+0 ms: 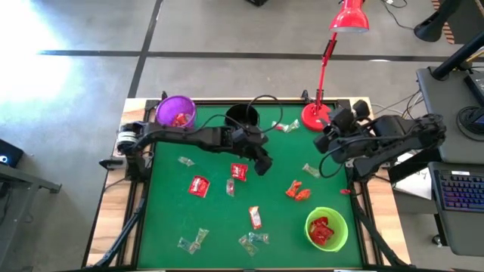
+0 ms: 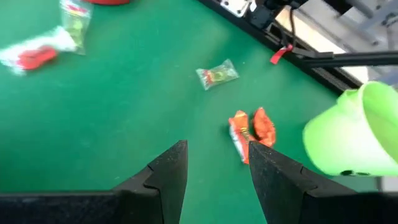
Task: Sort candy
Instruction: Put the top left orange chocolate bar into the purple bucket
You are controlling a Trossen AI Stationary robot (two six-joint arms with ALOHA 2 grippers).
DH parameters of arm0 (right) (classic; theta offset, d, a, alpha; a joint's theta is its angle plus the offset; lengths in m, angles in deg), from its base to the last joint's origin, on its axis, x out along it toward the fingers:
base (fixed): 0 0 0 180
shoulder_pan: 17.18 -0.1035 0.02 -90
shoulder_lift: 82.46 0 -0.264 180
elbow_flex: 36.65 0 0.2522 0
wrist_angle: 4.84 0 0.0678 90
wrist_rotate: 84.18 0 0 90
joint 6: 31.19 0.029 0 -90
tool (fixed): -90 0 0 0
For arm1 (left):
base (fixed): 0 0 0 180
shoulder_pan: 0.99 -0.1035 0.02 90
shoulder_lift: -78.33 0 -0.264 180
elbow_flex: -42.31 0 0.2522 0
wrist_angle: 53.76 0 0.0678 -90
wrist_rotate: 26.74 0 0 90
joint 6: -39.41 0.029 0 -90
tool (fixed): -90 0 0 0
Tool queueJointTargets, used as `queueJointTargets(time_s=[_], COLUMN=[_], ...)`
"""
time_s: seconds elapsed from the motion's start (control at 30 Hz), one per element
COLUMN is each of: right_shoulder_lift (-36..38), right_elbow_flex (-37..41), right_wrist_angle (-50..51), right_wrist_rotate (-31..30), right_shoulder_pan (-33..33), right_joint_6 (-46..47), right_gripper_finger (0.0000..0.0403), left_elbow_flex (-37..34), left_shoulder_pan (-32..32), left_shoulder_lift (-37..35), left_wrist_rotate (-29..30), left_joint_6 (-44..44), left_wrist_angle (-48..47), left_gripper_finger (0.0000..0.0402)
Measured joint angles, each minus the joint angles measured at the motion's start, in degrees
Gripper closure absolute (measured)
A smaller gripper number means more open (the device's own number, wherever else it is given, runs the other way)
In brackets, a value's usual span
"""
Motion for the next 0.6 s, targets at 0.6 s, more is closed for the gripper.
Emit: queueJointTargets(time_s=[0.6], right_shoulder_lift=[0.1], right_elbow_flex=[0.0], right_wrist_angle=[0.0], right_wrist_rotate=[0.0], right_shoulder_pan=[1.0], right_joint_6=[-1.5], right_gripper_finger=[0.0275], left_elbow_flex=[20.7], left_shoulder_pan=[2.8], left_shoulder_lift=[19.6], left_wrist_rotate=[-4.2], left_joint_6=[1.7], left_wrist_angle=[-4.7], left_gripper_finger=[0.0249])
